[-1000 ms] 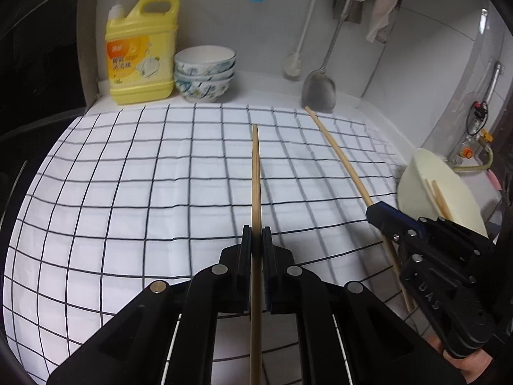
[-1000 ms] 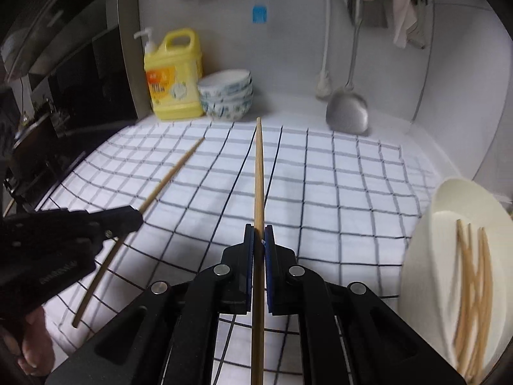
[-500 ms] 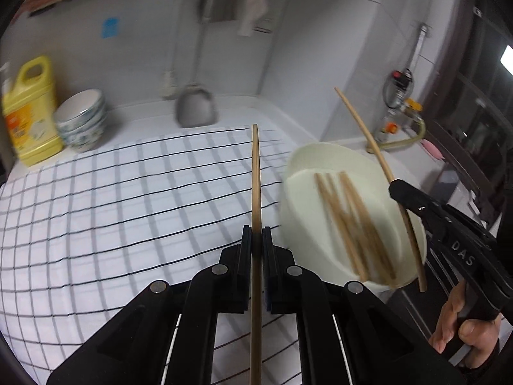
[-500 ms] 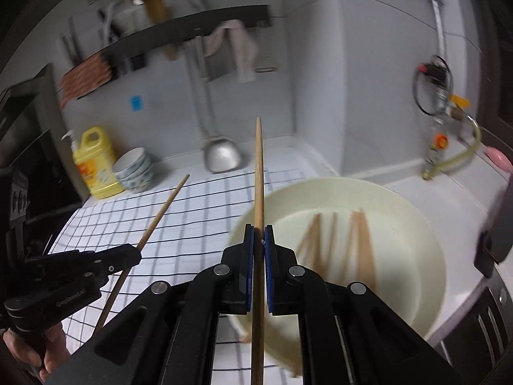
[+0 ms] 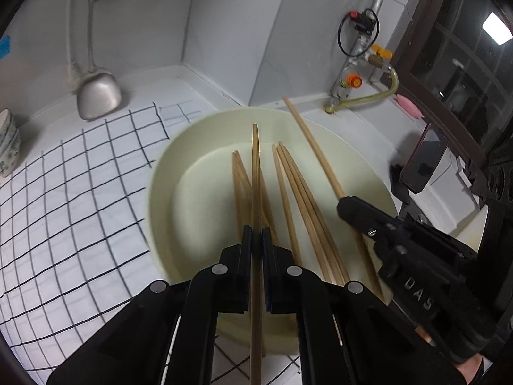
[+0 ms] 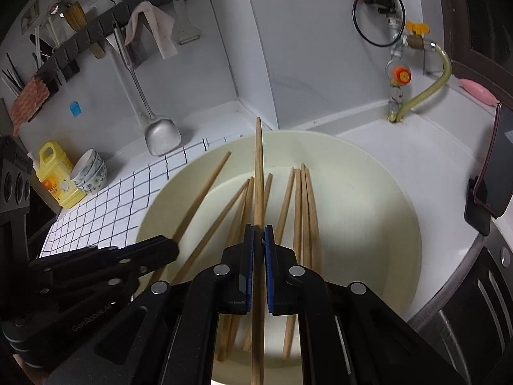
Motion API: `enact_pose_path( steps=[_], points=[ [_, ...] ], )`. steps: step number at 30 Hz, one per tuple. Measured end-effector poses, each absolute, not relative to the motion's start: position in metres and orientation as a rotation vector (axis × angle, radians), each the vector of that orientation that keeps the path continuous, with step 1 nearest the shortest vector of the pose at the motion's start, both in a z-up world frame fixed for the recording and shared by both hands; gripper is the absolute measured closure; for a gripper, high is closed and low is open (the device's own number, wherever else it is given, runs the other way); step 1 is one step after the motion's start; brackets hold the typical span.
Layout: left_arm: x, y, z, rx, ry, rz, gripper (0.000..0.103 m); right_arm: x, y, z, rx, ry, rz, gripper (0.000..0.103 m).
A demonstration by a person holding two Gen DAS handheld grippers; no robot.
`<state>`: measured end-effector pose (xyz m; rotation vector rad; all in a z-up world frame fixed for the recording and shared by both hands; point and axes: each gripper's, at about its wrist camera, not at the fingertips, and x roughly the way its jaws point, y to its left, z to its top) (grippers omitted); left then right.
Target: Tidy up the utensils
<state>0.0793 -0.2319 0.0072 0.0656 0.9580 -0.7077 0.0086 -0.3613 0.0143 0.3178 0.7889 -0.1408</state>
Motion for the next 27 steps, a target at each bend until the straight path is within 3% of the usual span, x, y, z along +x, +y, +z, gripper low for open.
enact_pose_path(
  steps=[9,10,11,12,13,15,21,27],
  points=[
    [0.098,-0.247,-0.008,0.076,1.04,-0.671,0.095,0.013,-0.369,0.001,0.349,0.831,-0.16,0.095],
    [0.1,-0.244,-0.008,0.066,1.042,-0.658,0.088,0.012,-0.37,0.002,0.345,0.832,-0.169,0.091],
    [0.101,-0.241,-0.006,0.06,1.035,-0.643,0.081,0.011,-0.37,0.004,0.341,0.828,-0.18,0.076],
    [0.101,-0.237,-0.003,0.054,1.02,-0.628,0.062,0.008,-0.371,0.007,0.338,0.812,-0.196,0.064],
    [0.1,-0.231,0.002,0.045,0.995,-0.608,0.034,0.007,-0.372,0.009,0.338,0.804,-0.205,0.062],
    [0.096,-0.216,0.014,0.016,0.914,-0.566,0.009,0.005,-0.373,0.012,0.336,0.799,-0.209,0.062],
    [0.085,-0.189,0.031,0.023,0.843,-0.48,0.009,0.0,-0.372,0.021,0.314,0.787,-0.227,0.047],
    [0.089,-0.171,0.03,-0.021,0.87,-0.435,0.008,-0.001,-0.366,0.026,0.288,0.793,-0.235,0.041]
  ],
)
